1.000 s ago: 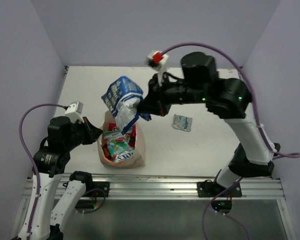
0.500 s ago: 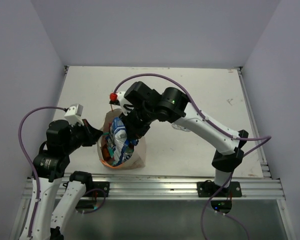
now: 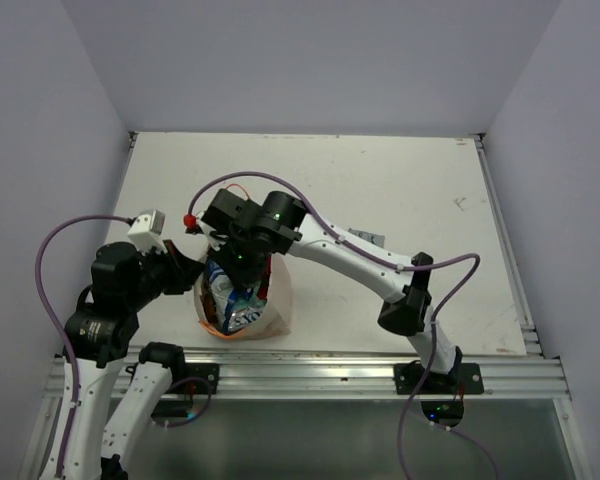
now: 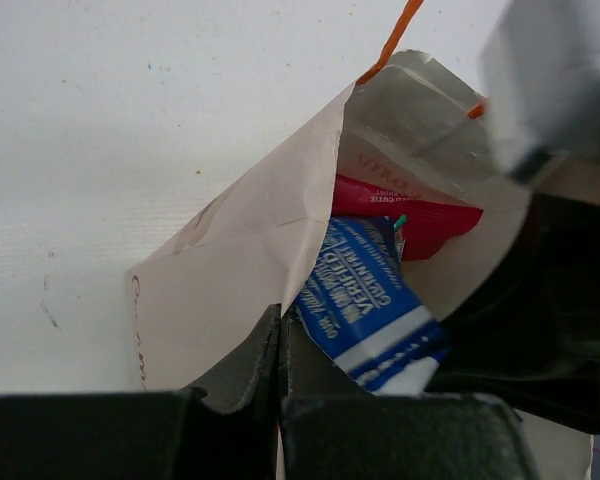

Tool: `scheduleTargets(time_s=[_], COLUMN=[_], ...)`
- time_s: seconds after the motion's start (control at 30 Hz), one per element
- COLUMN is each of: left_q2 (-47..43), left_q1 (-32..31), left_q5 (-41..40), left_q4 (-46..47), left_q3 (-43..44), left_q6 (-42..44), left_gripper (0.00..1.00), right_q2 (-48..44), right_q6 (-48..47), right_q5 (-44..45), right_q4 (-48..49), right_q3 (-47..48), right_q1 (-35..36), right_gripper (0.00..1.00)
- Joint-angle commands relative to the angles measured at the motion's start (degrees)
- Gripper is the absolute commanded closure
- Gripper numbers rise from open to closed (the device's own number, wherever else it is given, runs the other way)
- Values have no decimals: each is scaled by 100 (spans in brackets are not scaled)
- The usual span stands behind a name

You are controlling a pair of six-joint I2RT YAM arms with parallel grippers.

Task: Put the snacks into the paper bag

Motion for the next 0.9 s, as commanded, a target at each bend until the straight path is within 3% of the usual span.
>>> scheduleTargets(time_s=[0.0, 0.03, 0.2, 0.23, 0.3, 0.4, 0.5, 0.53, 0.63, 0.7, 0.87], left_q2=[-117, -126, -135, -117, -91, -38, 23, 58, 129, 164, 147], left_q1=[-6, -14, -14, -14, -6, -6, -6, -6, -6, -6, -6], left_q5=[106, 106, 141, 159, 168, 168, 159, 159, 194, 203, 150], left_q4=[27, 18, 79, 97, 158, 229, 291, 299, 326, 300, 229], left_q3=[77, 68, -11, -20, -37, -55, -64, -55, -11, 24, 94], left_q6=[53, 44, 44, 44, 53, 53, 70, 70, 132, 167, 158], left_gripper=[100, 100, 100, 100, 100, 100, 100, 100, 100, 100, 100], right_q2=[168, 168, -304, -429, -918, -1728, -2818, -3282, -3803, -3866, -3700], right_q6=[-162, -162, -100, -48, 92, 374, 725, 804, 945, 1104, 1297], right_q5=[411, 517, 1176, 1403, 1781, 2379, 2689, 2689, 2487, 2320, 1784], right_q4=[-138, -138, -182, -191, -174, 263, 818, 976, 1732, 2163, 3234], right_q3=[263, 237, 622, 797, 1343, 767, -1042, -2082, -3973, -4682, -6336], right_q1=[43, 35, 43, 43, 35, -105, -921, -1176, -2116, -2618, -3103], right_gripper=[100, 96, 30, 24, 1, 1, 1, 1, 1, 1, 2])
